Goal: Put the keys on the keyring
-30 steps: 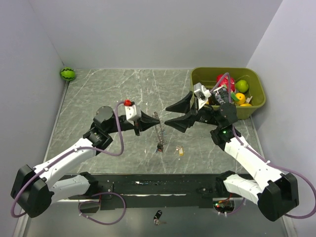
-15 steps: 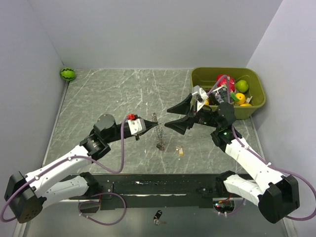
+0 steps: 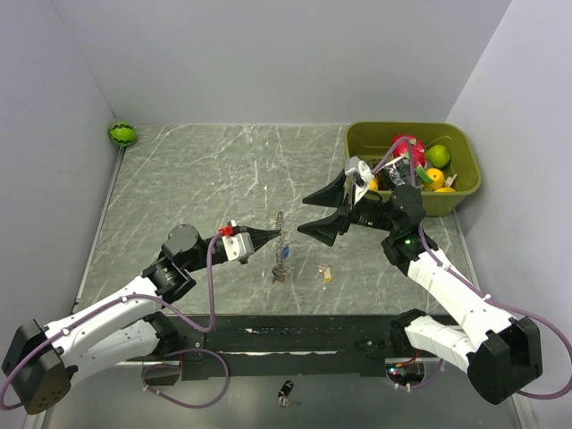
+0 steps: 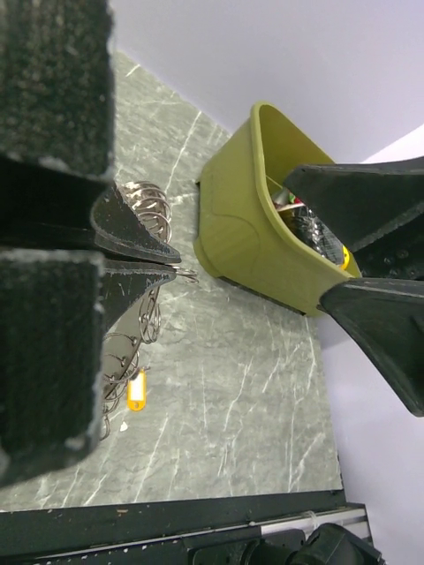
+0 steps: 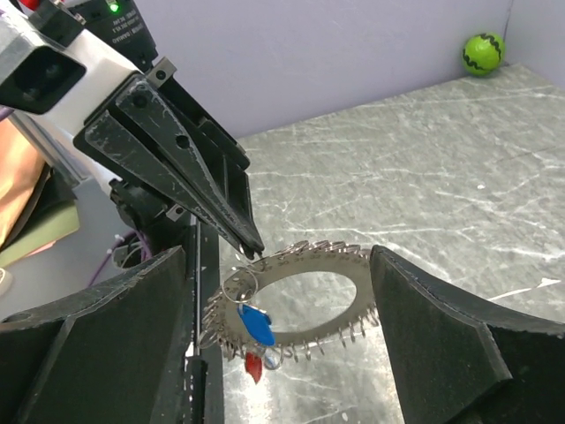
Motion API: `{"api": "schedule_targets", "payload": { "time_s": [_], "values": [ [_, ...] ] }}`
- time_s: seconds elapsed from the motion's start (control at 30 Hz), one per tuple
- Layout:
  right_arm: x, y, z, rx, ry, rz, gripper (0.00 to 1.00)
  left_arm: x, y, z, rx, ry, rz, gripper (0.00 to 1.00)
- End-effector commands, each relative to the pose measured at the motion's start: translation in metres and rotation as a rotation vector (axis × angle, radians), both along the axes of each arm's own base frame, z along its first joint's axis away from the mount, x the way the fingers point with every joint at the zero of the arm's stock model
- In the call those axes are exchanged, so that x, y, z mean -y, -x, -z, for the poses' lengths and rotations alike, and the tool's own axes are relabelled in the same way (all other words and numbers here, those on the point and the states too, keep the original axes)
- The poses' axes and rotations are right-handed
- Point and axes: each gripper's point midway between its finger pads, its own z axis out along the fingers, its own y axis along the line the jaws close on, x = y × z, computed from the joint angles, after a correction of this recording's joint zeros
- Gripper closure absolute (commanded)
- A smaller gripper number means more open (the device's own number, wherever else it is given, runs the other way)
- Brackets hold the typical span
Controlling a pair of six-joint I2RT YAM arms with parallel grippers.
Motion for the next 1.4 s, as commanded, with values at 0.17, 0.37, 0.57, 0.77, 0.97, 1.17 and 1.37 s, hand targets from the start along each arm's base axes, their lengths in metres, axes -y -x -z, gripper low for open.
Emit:
{"api": "schedule_targets", "payload": {
  "time_s": [0.17, 0.37, 0.57, 0.77, 0.97, 1.17, 1.37],
  "values": [
    [0.002, -0.011, 0.011, -0.026, 0.021, 0.049, 0.0, 0.007, -0.002, -0.034, 0.061, 0.065, 0.02, 0.99],
    [0.019, -0.031, 0.033, -0.14, -0.012, 0.185, 0.0, 0.009, -0.003, -0.027, 0.027, 0.087, 0.069, 0.99],
    [0.046, -0.068, 0.074, -0.442, -0.007, 0.387, 0.0, -0.006, 0.001, -0.031, 0.009, 0.154, 0.148, 0.99],
    [0.073, -0.078, 0.121, -0.621, 0.136, 0.57, 0.0, -0.015, 0.004, -0.03, -0.025, 0.193, 0.191, 0.99],
    [0.089, -0.066, 0.152, -0.68, 0.277, 0.639, 0.0, -0.014, 0.008, -0.021, -0.071, 0.191, 0.233, 0.99],
    [0.094, -0.057, 0.183, -0.739, 0.421, 0.688, 0.02, -0.013, 0.006, -0.023, -0.064, 0.173, 0.237, 0.99],
    [0.097, -0.05, 0.209, -0.83, 0.525, 0.739, 0.12, -0.013, 0.005, -0.022, -0.056, 0.166, 0.23, 0.99]
  ]
}}
